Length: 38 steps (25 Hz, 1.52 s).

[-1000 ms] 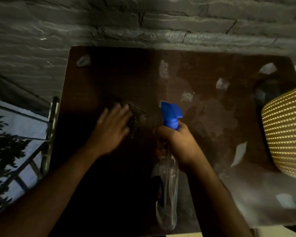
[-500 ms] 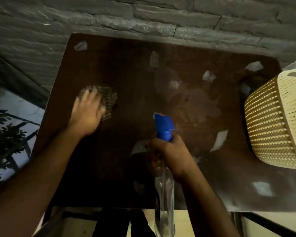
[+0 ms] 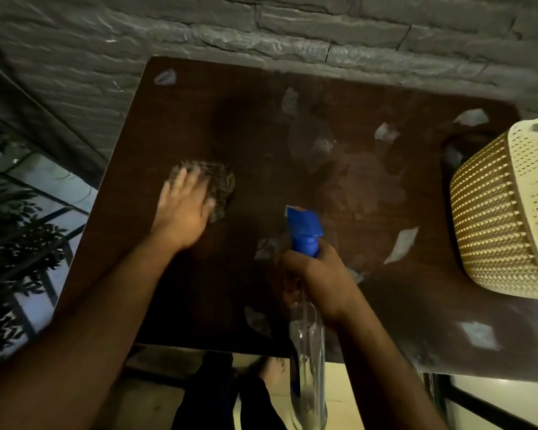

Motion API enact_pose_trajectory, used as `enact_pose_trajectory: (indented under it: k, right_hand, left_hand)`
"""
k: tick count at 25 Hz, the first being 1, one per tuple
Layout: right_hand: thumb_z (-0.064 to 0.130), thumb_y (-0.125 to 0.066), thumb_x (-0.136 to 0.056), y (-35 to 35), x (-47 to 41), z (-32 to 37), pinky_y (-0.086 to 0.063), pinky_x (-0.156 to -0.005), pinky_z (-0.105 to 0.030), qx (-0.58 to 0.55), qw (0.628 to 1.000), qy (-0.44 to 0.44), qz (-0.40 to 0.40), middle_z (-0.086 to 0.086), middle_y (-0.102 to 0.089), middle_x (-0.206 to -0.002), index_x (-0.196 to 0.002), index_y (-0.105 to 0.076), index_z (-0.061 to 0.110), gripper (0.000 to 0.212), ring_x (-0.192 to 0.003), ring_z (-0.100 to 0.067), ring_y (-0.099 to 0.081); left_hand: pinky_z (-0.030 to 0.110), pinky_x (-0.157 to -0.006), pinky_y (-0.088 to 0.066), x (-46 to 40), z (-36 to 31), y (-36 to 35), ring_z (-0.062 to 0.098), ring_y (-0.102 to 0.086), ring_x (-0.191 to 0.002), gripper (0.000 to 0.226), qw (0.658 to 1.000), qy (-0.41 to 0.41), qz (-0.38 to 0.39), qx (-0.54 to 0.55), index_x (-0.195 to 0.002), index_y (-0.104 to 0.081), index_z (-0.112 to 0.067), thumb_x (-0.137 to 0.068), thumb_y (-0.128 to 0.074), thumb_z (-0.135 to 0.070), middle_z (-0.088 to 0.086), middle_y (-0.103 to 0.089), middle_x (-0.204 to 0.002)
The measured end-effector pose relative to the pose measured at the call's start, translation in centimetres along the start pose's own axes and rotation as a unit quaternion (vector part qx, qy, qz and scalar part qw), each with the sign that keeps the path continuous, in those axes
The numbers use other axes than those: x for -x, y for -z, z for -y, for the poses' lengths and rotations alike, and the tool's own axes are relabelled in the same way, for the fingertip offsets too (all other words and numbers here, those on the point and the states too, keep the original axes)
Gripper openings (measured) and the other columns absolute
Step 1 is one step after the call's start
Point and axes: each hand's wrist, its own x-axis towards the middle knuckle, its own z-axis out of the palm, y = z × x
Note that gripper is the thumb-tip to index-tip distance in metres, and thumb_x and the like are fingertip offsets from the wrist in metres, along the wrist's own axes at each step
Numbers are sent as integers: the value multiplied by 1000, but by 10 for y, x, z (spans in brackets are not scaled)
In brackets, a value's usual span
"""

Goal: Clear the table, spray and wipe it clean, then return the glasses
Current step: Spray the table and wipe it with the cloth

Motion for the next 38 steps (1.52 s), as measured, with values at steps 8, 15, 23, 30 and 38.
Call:
enact_pose_trajectory:
  k: [8,15,23,30,38]
  right_hand:
    - [3,-60,-83,0,7,2,-46,-46,-27,23,1000,-4,4,-4,-53,-62,-89,-53,11,13,-50,-16,-51]
    - [5,-60,-84,0,4,5,-49,-48,-26,25,1000,-3,12,0,-55,-62,-92,-52,12,12,-52,-14,-53]
    - [5,-60,-84,4,-2,3,-50,-49,-27,19,1000,-16,14,-4,-54,-70,-95,-51,14,16,-56,-16,-53]
    - [12,-64,-83,7,-4,2,-50,-57,-34,35,999,-8,10,-4,-57,-71,-94,-53,16,15,-59,-18,-55]
    - [10,-61,-84,8,-8,4,-49,-51,-27,42,999,19,1,-3,-55,-68,-92,-52,11,13,-55,-15,-54]
  left_hand:
    - [49,-116,-17,119,-21,-34,25,-20,-146,56,980,-198,19,-19,-146,-32,-23,-92,-29,-38,5,-32,-156]
    - [49,-118,-9,78,-47,-25,26,-9,-149,53,994,-107,19,-12,-145,-38,-20,-95,-28,-36,4,-18,-160]
    - [49,-117,-6,36,7,-4,25,-5,-149,48,998,23,49,28,-145,-37,-15,-100,-39,-31,5,-16,-161]
    - [49,-115,-17,195,-46,-39,22,-14,-148,57,965,-254,65,-11,-144,-35,-29,-88,-38,-36,-1,-24,-159]
    - [54,-116,-18,106,-60,-36,29,-15,-147,53,994,-107,13,-21,-142,-43,-20,-90,-49,-29,6,-23,-159]
